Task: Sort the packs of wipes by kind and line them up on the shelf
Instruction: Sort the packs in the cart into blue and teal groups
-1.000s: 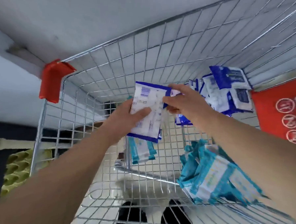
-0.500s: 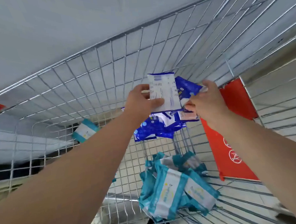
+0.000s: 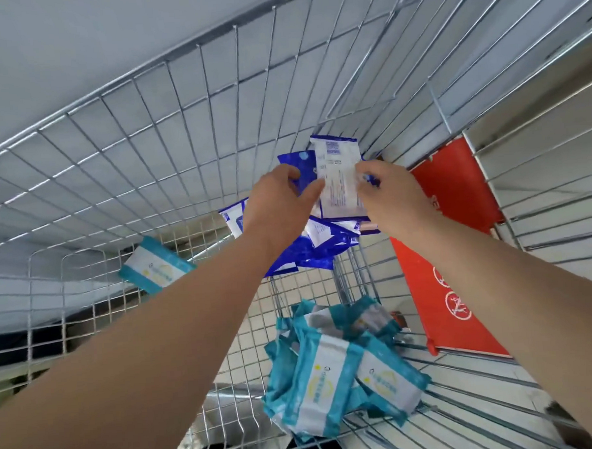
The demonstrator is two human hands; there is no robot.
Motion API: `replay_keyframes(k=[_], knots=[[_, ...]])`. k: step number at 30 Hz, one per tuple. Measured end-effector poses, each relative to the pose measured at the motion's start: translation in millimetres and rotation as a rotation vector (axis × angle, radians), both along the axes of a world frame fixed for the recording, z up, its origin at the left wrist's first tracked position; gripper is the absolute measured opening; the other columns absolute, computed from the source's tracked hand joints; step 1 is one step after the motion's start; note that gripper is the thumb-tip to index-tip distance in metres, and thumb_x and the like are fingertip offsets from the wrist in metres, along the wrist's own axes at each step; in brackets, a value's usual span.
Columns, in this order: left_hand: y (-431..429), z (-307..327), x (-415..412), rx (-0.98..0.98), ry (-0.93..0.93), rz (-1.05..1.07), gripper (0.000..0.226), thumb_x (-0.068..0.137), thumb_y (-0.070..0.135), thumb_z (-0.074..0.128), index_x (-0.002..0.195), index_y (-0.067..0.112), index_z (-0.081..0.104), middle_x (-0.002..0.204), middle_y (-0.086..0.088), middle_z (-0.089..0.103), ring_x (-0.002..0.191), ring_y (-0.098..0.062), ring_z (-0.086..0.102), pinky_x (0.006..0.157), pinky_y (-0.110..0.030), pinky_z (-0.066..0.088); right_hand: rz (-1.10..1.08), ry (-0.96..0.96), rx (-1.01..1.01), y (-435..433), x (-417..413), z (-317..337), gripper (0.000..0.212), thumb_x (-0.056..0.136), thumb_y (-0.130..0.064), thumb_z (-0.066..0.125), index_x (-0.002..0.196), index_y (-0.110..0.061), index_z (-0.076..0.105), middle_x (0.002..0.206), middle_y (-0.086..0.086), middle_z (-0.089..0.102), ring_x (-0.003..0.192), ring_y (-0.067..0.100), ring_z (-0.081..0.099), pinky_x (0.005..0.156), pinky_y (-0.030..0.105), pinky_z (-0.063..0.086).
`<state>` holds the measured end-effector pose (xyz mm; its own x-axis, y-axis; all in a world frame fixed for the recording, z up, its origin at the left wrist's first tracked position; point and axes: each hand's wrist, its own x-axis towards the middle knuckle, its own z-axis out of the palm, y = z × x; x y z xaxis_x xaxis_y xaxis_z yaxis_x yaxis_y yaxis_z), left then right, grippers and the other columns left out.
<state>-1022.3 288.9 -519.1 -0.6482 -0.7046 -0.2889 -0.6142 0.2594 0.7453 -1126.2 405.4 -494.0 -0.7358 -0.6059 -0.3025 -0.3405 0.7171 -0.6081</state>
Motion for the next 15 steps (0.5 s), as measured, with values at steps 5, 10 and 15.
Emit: replay_keyframes(k=[5, 10, 15], knots=[[-34, 12, 70, -0.069, -0.057, 0.055, 0.018, 0.088, 0.032, 0.061, 0.103, 0.024, 0.066, 0.086, 0.013, 0.065, 0.079, -0.013, 0.063, 0.077, -0.029, 0.051, 0.209, 0.23, -0.07, -11, 38, 11, 0.035, 0.093, -0.011, 0.054, 0.127, -0.004, 0.056, 0.132, 0.012, 0.054, 0.123, 0.024, 0.048, 0.098, 0.021, 0.031], [-70, -2, 179, -0.154, -0.331, 0.061, 0.017, 0.087, 0.032, 0.061, 0.104, 0.029, 0.064, 0.085, 0.018, 0.06, 0.086, -0.014, 0.062, 0.08, -0.028, 0.048, 0.425, 0.148, -0.069, -49, 120, -12, 0.033, 0.093, -0.014, 0.055, 0.125, -0.006, 0.057, 0.126, 0.009, 0.059, 0.117, 0.027, 0.051, 0.097, 0.029, 0.035], [-74, -45, 253, -0.037, -0.544, 0.019, 0.033, 0.087, 0.041, 0.064, 0.115, 0.023, 0.059, 0.101, 0.009, 0.064, 0.083, -0.011, 0.062, 0.07, -0.029, 0.054, 0.481, -0.017, 0.06, -89, 190, -69, 0.034, 0.094, -0.027, 0.054, 0.125, -0.014, 0.055, 0.121, 0.003, 0.057, 0.115, 0.022, 0.05, 0.087, 0.03, 0.038]])
